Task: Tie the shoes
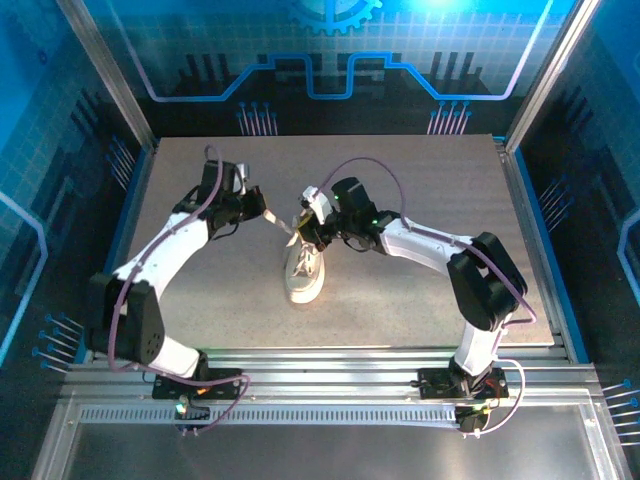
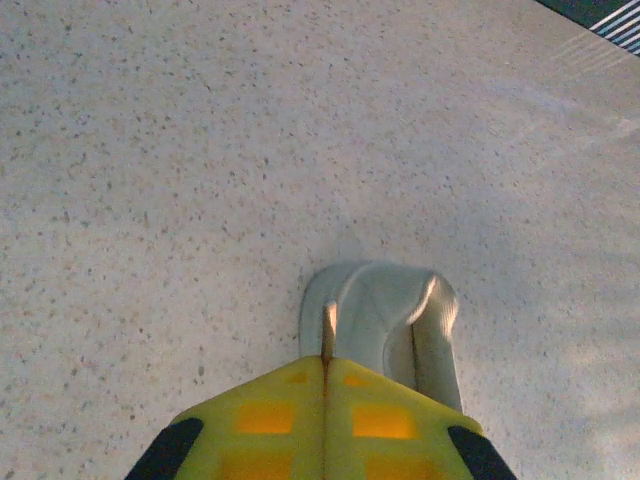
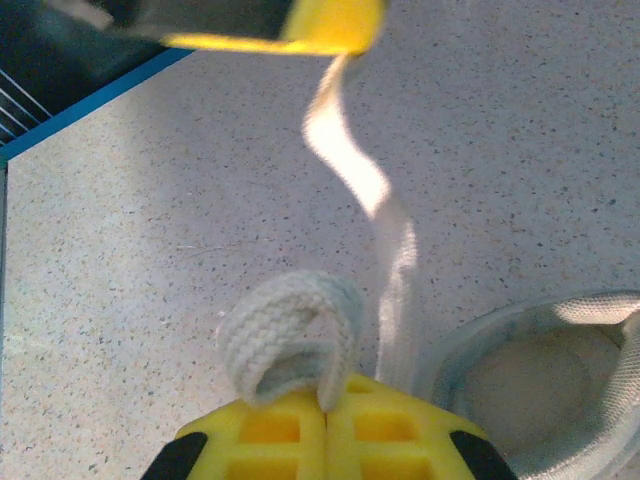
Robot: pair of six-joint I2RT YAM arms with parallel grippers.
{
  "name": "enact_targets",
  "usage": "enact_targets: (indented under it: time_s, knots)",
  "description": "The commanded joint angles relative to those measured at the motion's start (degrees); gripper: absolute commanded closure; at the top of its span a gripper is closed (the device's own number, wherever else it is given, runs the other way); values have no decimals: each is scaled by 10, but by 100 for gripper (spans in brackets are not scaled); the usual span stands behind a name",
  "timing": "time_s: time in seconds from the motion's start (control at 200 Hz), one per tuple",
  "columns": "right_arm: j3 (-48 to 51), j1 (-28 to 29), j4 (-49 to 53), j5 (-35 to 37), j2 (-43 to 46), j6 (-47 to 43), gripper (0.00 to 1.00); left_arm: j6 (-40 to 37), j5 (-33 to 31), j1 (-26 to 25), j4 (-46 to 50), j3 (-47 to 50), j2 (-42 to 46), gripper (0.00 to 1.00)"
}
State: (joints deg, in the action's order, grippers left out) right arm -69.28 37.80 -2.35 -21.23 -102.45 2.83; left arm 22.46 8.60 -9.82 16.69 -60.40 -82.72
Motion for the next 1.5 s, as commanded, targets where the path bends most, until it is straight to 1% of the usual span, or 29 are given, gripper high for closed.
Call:
enact_targets:
  time_s: [0.0,0.095,0.18,0.29,0.36,0.435,0.54,0.67,0.85,0.96,1.051,1.101,1.116,1.141,1.191,1.211,1.241,1.306,1.361,1.411,1.496]
  knots:
    - [-28,-7,38,6,-13,10,100,-32,32,-8,-41,66,80,100]
    - [-36,-11,50,11,-19,16,100,-58,12,-39,-43,108,152,100]
    - [-43,-16,55,23,-26,31,100,-66,-18,-87,-42,137,201,100]
    - [-46,-24,50,23,-34,49,100,-66,-81,-160,-45,176,238,100]
    - [-46,-25,46,16,-35,52,100,-50,-95,-198,-75,203,244,100]
    - [-49,-25,47,8,-36,52,100,-39,-110,-241,-106,219,231,100]
    - [-50,-25,46,-12,-35,47,100,-42,-132,-300,-149,218,193,100]
    - [-47,-25,43,-34,-34,41,100,-48,-121,-341,-205,196,124,100]
    - [-47,-24,44,-41,-34,38,100,-60,-116,-392,-225,148,31,100]
    - [-49,-24,45,-55,-35,31,100,-54,-111,-399,-239,143,0,100]
    - [-45,-24,39,-73,-33,20,100,-57,-124,-399,-237,144,-2,100]
    - [-38,-23,32,-85,-30,10,100,-67,-133,-399,-227,140,3,79]
    - [-35,-23,29,-87,-29,8,100,-70,-138,-398,-220,138,5,74]
    - [-30,-23,24,-90,-27,3,100,-77,-144,-398,-210,134,8,70]
    - [-19,-21,17,-94,-24,-10,100,-94,-153,-397,-190,126,21,64]
    - [-16,-20,14,-96,-23,-15,100,-101,-154,-396,-183,125,28,58]
    - [-9,-20,13,-97,-22,-22,100,-112,-151,-393,-175,124,41,54]
    - [4,-18,2,-97,-17,-31,100,-134,-132,-381,-168,131,75,50]
    - [17,-16,-16,-97,-11,-34,100,-146,-94,-362,-168,142,99,47]
    - [30,-15,-41,-95,-5,-34,100,-149,-68,-341,-160,148,113,47]
    - [47,-12,-69,-91,4,-32,100,-153,-47,-309,-139,153,136,47]
